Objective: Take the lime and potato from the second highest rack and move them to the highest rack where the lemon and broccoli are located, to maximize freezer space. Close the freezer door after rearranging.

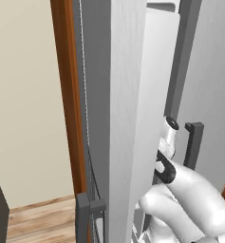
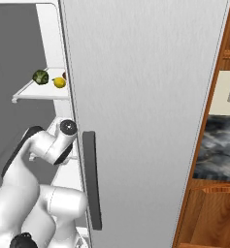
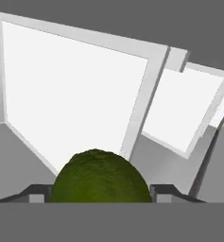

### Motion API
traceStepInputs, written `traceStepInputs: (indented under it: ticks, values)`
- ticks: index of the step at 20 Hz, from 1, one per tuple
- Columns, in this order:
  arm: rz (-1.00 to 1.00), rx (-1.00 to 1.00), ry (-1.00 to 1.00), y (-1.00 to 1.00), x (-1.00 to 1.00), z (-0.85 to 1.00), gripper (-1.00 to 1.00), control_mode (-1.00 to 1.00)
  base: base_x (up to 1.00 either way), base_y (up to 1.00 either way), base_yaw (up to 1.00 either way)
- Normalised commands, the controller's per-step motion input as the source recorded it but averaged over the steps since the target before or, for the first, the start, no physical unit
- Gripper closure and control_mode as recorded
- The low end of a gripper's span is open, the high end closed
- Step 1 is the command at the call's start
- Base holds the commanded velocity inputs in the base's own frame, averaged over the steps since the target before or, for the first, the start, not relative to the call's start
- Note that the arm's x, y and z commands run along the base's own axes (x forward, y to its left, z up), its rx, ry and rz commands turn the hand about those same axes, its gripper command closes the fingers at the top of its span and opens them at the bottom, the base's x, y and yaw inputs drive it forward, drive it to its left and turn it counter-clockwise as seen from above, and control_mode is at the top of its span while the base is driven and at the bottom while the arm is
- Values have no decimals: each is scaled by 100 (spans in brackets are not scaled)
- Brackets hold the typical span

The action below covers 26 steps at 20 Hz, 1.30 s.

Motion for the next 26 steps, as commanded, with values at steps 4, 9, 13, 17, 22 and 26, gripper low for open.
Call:
traceStepInputs:
  ticks: [4, 9, 13, 17, 22, 26]
  values:
    - [-1, 8, 0, -30, -82, 100, 100, -100, 0, 0, 0]
    - [0, 7, 0, -23, -70, 100, 100, -100, 0, 0, 0]
    - [0, 2, 0, -2, -33, 100, 100, -100, 0, 0, 0]
    - [0, 0, -2, 0, -5, 100, 100, -100, 0, 0, 0]
    - [0, 0, -5, 1, 19, 85, 100, -100, 0, 0, 0]
    - [0, 0, -3, 0, 64, 58, 100, -100, 0, 0, 0]
